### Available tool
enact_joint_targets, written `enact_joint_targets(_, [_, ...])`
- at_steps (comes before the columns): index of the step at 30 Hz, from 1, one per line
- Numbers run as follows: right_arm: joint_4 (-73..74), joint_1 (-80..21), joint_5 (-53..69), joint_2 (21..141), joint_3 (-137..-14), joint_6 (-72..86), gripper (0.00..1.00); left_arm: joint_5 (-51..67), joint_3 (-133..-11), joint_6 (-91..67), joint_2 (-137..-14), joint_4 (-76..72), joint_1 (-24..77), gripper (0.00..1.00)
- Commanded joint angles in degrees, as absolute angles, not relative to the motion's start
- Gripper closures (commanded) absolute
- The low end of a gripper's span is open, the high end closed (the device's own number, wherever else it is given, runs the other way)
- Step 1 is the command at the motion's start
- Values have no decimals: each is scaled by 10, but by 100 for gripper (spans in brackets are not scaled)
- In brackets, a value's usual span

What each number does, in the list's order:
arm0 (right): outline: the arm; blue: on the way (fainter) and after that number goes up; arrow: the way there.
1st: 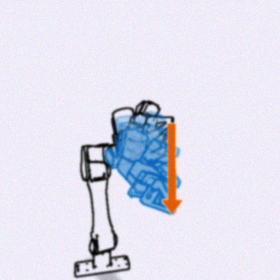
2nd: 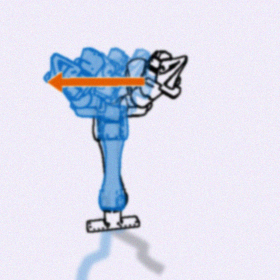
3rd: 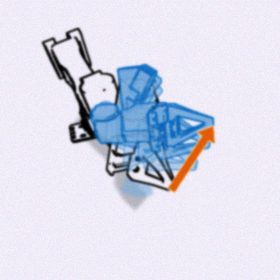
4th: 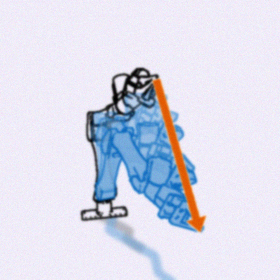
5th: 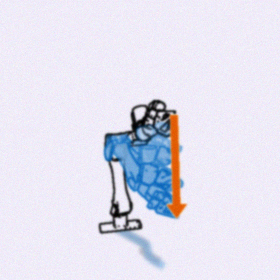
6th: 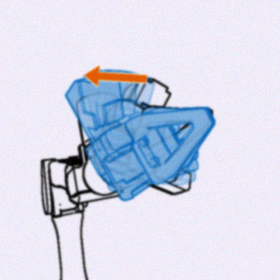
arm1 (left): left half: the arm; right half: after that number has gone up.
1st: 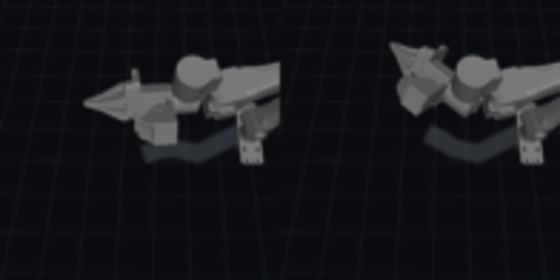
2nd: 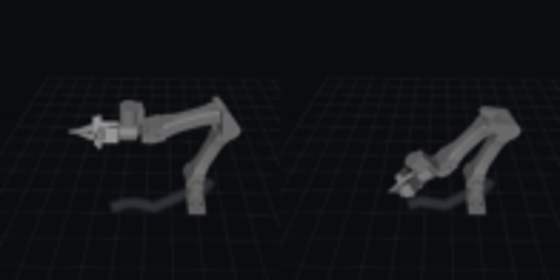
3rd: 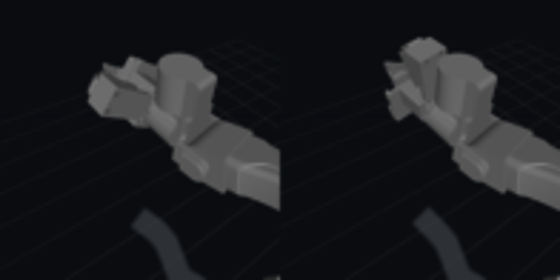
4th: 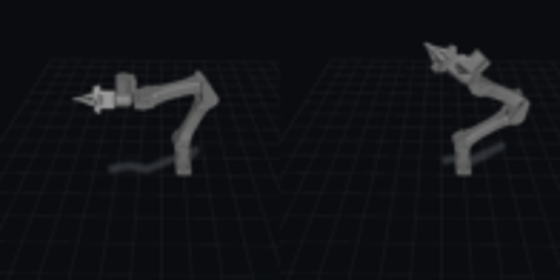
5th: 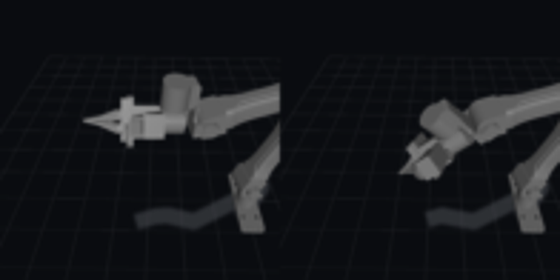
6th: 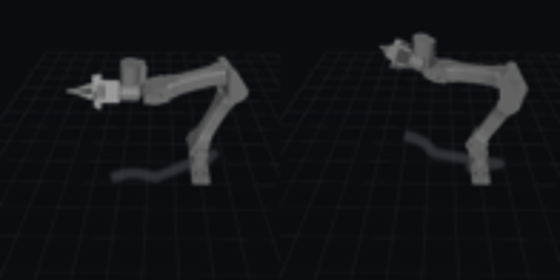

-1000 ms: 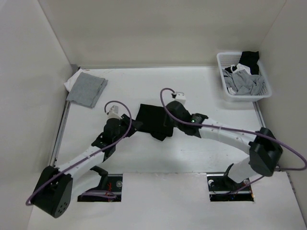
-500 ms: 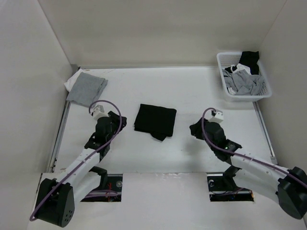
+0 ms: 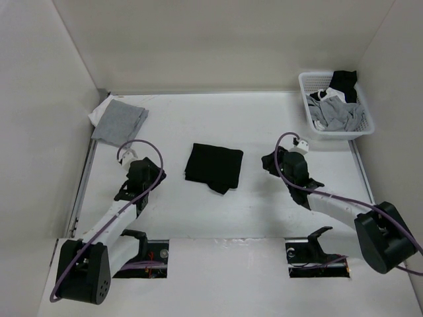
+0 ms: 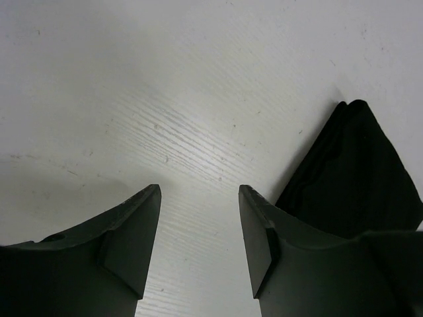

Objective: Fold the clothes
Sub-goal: Fold the tank top

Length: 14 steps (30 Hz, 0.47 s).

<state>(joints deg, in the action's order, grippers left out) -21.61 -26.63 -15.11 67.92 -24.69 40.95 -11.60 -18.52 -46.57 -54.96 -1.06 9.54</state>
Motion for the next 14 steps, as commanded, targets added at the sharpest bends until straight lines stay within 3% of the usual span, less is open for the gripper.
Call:
enact_joint_targets(1, [-267,-273,-132,698,-246,409,53,-126,-218,-444,-566,-24,106,51])
enact_joint_targets(12, [-267,-274,-129,693,-243,404,56,-139,-252,-427,-623,-41,149,51])
enact_joint_targets(14, [-266,-274,-127,693,-243,404,56,-143,-253,-427,-630,-46,156,47])
